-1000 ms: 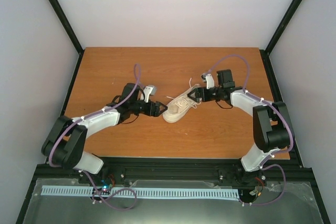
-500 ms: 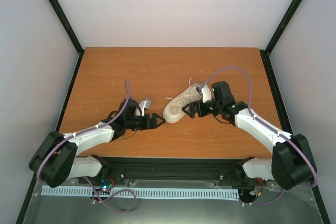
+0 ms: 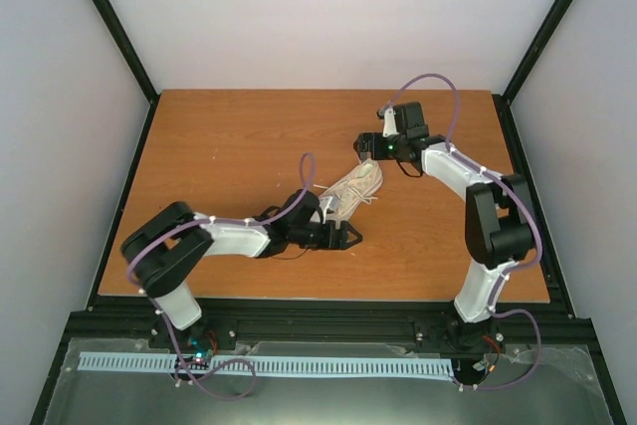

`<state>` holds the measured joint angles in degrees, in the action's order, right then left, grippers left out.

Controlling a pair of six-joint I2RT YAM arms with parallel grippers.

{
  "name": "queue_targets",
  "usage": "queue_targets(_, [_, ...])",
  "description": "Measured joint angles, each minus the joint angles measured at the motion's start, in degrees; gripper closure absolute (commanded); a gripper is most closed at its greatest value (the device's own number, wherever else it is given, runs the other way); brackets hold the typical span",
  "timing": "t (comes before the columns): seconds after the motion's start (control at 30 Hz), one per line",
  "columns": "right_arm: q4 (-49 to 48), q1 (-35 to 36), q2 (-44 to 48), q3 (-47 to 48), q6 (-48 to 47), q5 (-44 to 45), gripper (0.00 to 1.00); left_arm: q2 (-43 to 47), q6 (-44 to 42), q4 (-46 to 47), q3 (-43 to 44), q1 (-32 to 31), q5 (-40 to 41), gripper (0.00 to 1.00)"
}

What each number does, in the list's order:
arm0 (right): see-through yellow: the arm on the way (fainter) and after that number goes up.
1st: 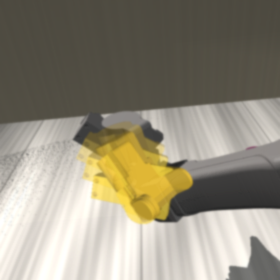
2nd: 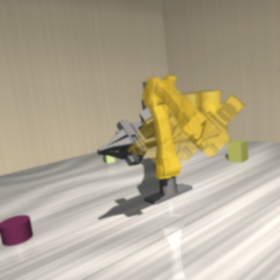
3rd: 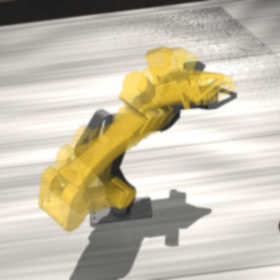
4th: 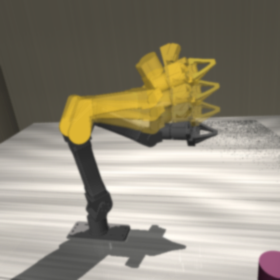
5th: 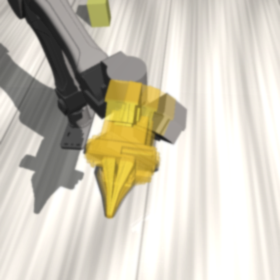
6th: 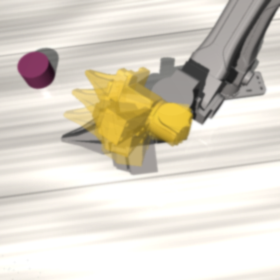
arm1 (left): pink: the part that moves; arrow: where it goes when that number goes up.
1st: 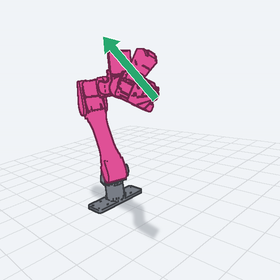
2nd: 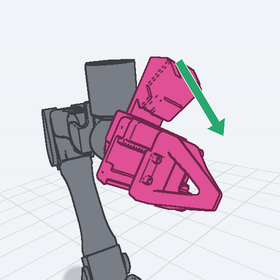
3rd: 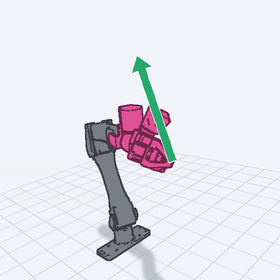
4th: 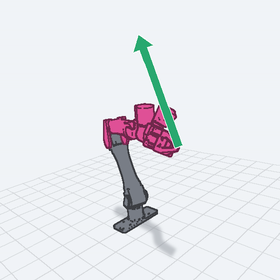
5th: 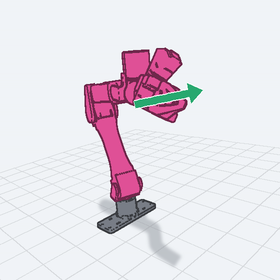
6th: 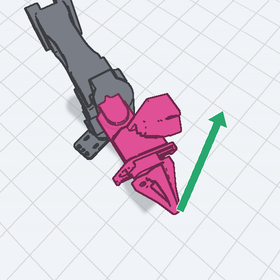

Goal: Tie the shoes

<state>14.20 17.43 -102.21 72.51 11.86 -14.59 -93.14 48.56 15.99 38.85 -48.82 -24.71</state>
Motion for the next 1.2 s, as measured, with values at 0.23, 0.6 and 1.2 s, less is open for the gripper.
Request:
queue_targets(0.23, [1.1, -1.4, -9.5, 5.2, -3.1, -11.6, 0.00, -8.3, -0.6, 0.3, 7.0, -0.4, 2.4, 0.07])
queue_targets(0.6, [-4.6, -4.0, 0.6, -9.1, -2.8, -19.1, 0.01, -9.2, -3.9, -3.1, 8.8, 3.9, 7.0, 0.03])
queue_targets(1.2, [5.9, 2.1, 36.2, -33.0, 6.4, -13.2, 0.12, -2.2, -16.0, -3.5, 9.4, 13.0, 12.2, 0.01])
